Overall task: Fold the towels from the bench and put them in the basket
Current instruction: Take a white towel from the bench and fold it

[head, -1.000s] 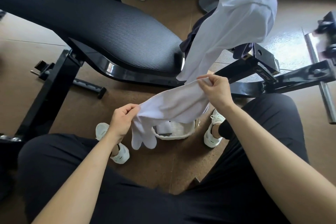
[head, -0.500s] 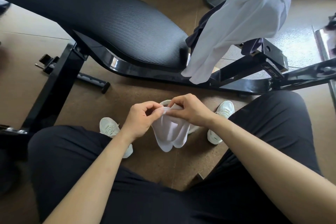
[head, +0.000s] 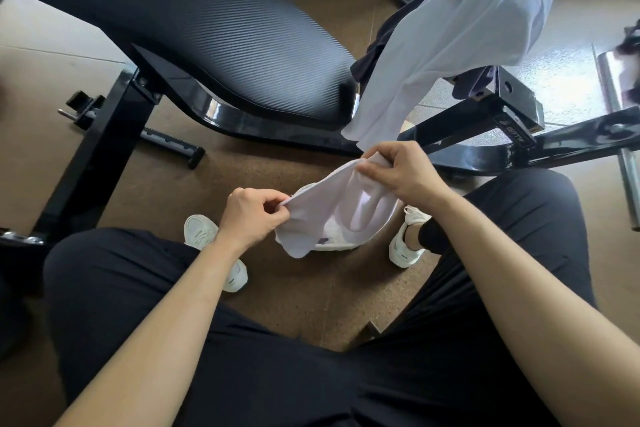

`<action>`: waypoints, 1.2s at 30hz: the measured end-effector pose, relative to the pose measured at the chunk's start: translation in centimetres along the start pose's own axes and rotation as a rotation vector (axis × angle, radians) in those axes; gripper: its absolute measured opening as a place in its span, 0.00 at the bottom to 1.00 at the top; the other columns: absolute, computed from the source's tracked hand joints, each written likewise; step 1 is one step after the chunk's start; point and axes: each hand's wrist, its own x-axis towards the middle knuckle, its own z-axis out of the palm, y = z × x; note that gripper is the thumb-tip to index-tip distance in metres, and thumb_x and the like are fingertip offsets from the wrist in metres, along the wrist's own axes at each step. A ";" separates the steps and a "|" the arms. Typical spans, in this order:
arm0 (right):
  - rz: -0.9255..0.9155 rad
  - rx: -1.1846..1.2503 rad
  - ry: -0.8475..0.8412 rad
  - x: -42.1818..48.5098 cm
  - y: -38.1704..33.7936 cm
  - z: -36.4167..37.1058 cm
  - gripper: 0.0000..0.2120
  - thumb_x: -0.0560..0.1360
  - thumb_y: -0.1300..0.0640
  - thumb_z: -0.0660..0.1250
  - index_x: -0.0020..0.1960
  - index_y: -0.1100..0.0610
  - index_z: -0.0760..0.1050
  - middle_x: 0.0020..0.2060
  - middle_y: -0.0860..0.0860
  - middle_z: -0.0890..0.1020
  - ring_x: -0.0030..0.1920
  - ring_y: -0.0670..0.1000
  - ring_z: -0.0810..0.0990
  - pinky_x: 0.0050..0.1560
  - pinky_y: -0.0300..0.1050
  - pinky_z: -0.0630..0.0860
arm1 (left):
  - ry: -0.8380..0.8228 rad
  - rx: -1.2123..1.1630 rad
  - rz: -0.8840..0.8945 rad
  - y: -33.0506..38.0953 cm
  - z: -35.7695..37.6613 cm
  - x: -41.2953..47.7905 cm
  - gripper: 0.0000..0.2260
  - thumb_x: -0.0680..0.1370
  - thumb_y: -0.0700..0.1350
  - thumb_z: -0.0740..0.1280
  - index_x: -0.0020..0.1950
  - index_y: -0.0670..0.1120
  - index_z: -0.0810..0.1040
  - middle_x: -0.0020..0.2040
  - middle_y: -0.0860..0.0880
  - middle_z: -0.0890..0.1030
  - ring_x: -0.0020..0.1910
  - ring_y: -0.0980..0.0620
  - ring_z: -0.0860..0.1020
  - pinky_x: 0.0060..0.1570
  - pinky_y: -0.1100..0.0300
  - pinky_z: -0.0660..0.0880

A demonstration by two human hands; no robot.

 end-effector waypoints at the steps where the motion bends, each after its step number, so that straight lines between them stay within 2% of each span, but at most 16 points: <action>1: 0.013 0.021 0.039 0.2 0.3 -0.3 0.06 0.76 0.51 0.74 0.46 0.53 0.83 0.35 0.48 0.83 0.36 0.42 0.80 0.40 0.39 0.78 | -0.023 -0.004 -0.017 -0.1 0.0 0.0 0.10 0.75 0.41 0.73 0.55 0.48 0.88 0.50 0.51 0.88 0.48 0.52 0.84 0.50 0.50 0.84; 5: 0.073 0.111 0.183 1.1 1.0 -1.6 0.06 0.76 0.53 0.75 0.44 0.55 0.83 0.34 0.49 0.82 0.35 0.46 0.81 0.39 0.44 0.80 | -0.053 -0.015 -0.086 -0.2 0.1 -0.2 0.10 0.75 0.42 0.73 0.55 0.49 0.87 0.49 0.51 0.87 0.47 0.51 0.84 0.47 0.53 0.84; 8: 0.165 0.260 0.305 1.9 2.1 -2.7 0.05 0.76 0.54 0.75 0.41 0.52 0.82 0.36 0.53 0.82 0.38 0.51 0.82 0.41 0.51 0.82 | -0.052 -0.067 -0.143 -0.3 0.0 -0.2 0.09 0.75 0.41 0.73 0.54 0.50 0.88 0.42 0.54 0.85 0.37 0.54 0.82 0.39 0.57 0.81; 10: 0.232 0.308 0.404 2.5 2.9 -3.5 0.05 0.76 0.54 0.74 0.43 0.54 0.82 0.36 0.51 0.82 0.39 0.51 0.82 0.40 0.48 0.81 | -0.059 -0.083 -0.155 -0.5 0.0 -0.2 0.09 0.75 0.41 0.73 0.53 0.50 0.88 0.42 0.55 0.85 0.36 0.55 0.83 0.40 0.57 0.82; 12: 0.266 0.302 0.482 2.9 3.7 -4.0 0.05 0.76 0.55 0.74 0.44 0.55 0.82 0.36 0.50 0.82 0.39 0.49 0.81 0.41 0.44 0.80 | -0.055 -0.094 -0.168 -0.7 -0.1 -0.2 0.09 0.76 0.41 0.74 0.52 0.52 0.87 0.43 0.56 0.86 0.42 0.57 0.84 0.44 0.59 0.81; 14: 0.300 0.263 0.538 3.2 4.2 -4.2 0.05 0.75 0.55 0.73 0.45 0.57 0.82 0.36 0.49 0.81 0.37 0.46 0.79 0.40 0.41 0.77 | -0.050 -0.136 -0.179 -0.9 -0.2 -0.2 0.11 0.76 0.40 0.73 0.49 0.58 0.85 0.41 0.62 0.84 0.43 0.61 0.83 0.44 0.67 0.78; 16: 0.331 0.231 0.571 3.4 4.8 -4.2 0.05 0.75 0.55 0.73 0.45 0.57 0.83 0.36 0.48 0.81 0.37 0.45 0.78 0.41 0.41 0.76 | -0.040 -0.175 -0.187 -1.0 -0.3 -0.2 0.14 0.77 0.40 0.73 0.45 0.62 0.83 0.40 0.66 0.83 0.42 0.64 0.82 0.43 0.70 0.75; 19: 0.375 0.199 0.593 3.6 5.6 -4.3 0.05 0.74 0.54 0.73 0.44 0.55 0.83 0.34 0.46 0.81 0.38 0.46 0.79 0.44 0.43 0.78 | -0.029 -0.206 -0.229 -1.6 -0.3 0.0 0.07 0.79 0.42 0.72 0.50 0.55 0.85 0.45 0.57 0.85 0.47 0.56 0.82 0.46 0.63 0.75; 21: 0.393 0.180 0.610 3.7 5.9 -4.2 0.06 0.74 0.53 0.73 0.45 0.56 0.83 0.34 0.46 0.81 0.39 0.47 0.80 0.46 0.46 0.80 | -0.007 -0.233 -0.273 -2.1 -0.3 0.1 0.04 0.79 0.45 0.71 0.49 0.53 0.86 0.45 0.52 0.86 0.48 0.50 0.83 0.46 0.59 0.76; 24: 0.396 0.184 0.577 3.5 5.7 -3.8 0.05 0.74 0.53 0.73 0.47 0.55 0.83 0.37 0.47 0.82 0.41 0.46 0.80 0.47 0.45 0.78 | 0.080 -0.414 -0.357 -1.7 -0.6 0.4 0.04 0.79 0.48 0.72 0.47 0.50 0.86 0.43 0.50 0.86 0.46 0.49 0.82 0.50 0.51 0.79; 27: 0.410 0.215 0.508 3.0 5.3 -2.9 0.15 0.70 0.51 0.77 0.53 0.54 0.81 0.49 0.53 0.83 0.51 0.50 0.82 0.52 0.48 0.81 | 0.143 -0.557 -0.397 -0.5 -1.0 0.5 0.05 0.80 0.48 0.71 0.45 0.50 0.84 0.43 0.49 0.85 0.45 0.52 0.81 0.46 0.55 0.78; 28: 0.418 0.244 0.486 2.8 5.1 -2.5 0.16 0.69 0.51 0.78 0.53 0.55 0.80 0.48 0.53 0.84 0.49 0.50 0.83 0.50 0.48 0.81 | 0.146 -0.584 -0.398 -0.2 -1.0 0.5 0.05 0.79 0.48 0.71 0.44 0.49 0.84 0.43 0.49 0.85 0.45 0.52 0.81 0.45 0.55 0.78; 30: 0.413 0.292 0.429 2.4 4.4 -1.4 0.14 0.68 0.54 0.80 0.47 0.58 0.79 0.40 0.54 0.84 0.39 0.49 0.82 0.41 0.45 0.79 | 0.136 -0.611 -0.397 0.5 -0.9 0.4 0.06 0.78 0.48 0.72 0.45 0.48 0.85 0.42 0.48 0.85 0.45 0.51 0.82 0.44 0.54 0.79; 32: 0.393 0.343 0.376 1.9 3.6 -0.1 0.12 0.69 0.57 0.80 0.42 0.61 0.79 0.34 0.54 0.81 0.34 0.47 0.78 0.38 0.42 0.76 | 0.146 -0.630 -0.403 1.4 -0.8 0.4 0.05 0.77 0.48 0.74 0.44 0.47 0.84 0.41 0.48 0.85 0.43 0.53 0.81 0.42 0.57 0.78; 36: 0.427 0.459 0.287 1.2 2.3 2.2 0.11 0.71 0.59 0.79 0.46 0.66 0.82 0.38 0.56 0.80 0.38 0.50 0.79 0.42 0.45 0.77 | 0.152 -0.636 -0.391 2.3 -0.4 0.4 0.01 0.77 0.46 0.75 0.46 0.50 0.85 0.42 0.52 0.85 0.41 0.57 0.81 0.37 0.67 0.76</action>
